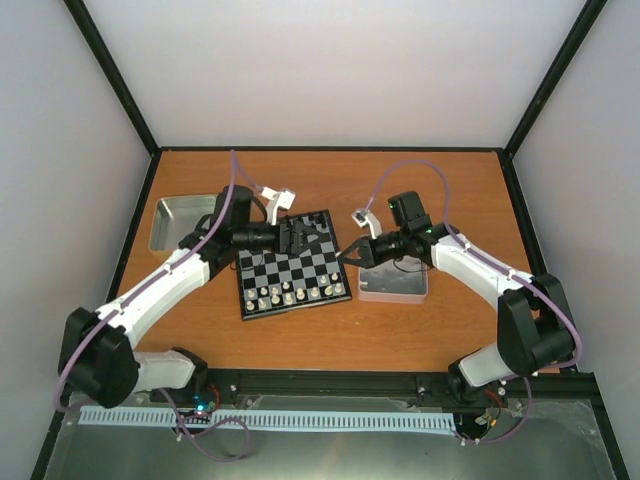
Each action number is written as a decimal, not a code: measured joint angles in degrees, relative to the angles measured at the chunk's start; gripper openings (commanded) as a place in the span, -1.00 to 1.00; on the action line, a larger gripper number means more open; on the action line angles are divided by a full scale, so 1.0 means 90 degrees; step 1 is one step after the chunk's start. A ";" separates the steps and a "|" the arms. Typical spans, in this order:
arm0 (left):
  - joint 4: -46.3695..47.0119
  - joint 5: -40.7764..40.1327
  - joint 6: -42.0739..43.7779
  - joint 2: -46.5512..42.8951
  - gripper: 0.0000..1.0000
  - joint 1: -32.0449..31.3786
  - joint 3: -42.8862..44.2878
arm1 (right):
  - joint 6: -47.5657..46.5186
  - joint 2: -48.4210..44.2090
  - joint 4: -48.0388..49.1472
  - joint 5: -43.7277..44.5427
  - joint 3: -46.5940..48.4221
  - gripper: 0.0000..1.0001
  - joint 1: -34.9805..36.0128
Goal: Set up the chess pieces on the board
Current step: Place the chess piece on the chessboard.
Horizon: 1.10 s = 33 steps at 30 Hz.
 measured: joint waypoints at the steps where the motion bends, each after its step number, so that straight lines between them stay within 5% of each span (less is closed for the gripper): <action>1: 0.0017 0.0238 -0.0095 0.0121 0.71 0.0017 0.0080 | -0.0010 0.0000 0.0002 -0.0228 0.0095 -0.94 0.0083; 11: 0.0267 0.1683 -0.1817 0.0338 0.30 0.0046 -0.0172 | 0.0352 -0.0233 0.0658 -0.1336 0.0316 -0.94 0.0505; 17: 0.0738 0.1780 -0.2958 0.0046 0.35 0.0049 -0.0658 | 0.0386 -0.0500 0.0792 -0.1447 0.0313 -0.94 0.0668; 33: 0.1246 0.1778 -0.3876 -0.0053 -0.46 0.0041 -0.0772 | 0.0277 -0.0525 0.0896 -0.1341 0.0313 -0.94 0.0872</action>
